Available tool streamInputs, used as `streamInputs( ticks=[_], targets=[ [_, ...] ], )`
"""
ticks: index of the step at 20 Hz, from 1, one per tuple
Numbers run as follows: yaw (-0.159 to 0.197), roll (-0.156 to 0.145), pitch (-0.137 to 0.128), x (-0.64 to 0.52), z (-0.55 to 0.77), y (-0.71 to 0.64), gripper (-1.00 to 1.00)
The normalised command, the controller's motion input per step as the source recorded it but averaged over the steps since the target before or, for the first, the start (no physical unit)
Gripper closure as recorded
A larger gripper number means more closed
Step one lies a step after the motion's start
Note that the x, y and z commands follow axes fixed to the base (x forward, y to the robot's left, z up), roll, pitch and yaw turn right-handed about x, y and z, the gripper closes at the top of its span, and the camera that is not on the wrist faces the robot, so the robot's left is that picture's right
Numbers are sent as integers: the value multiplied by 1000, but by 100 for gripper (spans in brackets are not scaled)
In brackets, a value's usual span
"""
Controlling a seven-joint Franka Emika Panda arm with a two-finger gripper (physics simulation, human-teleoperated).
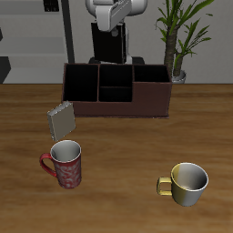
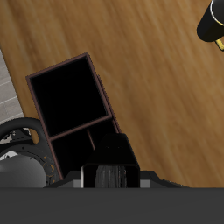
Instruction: Place the black book into the back desk caddy's front compartment
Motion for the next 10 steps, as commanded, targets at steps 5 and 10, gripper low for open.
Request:
streamInputs(
  ticks=[5,10],
  targets=[
    [64,-1,29,30,-193,98,100],
    [103,1,35,-55,-282,62,100]
  ],
)
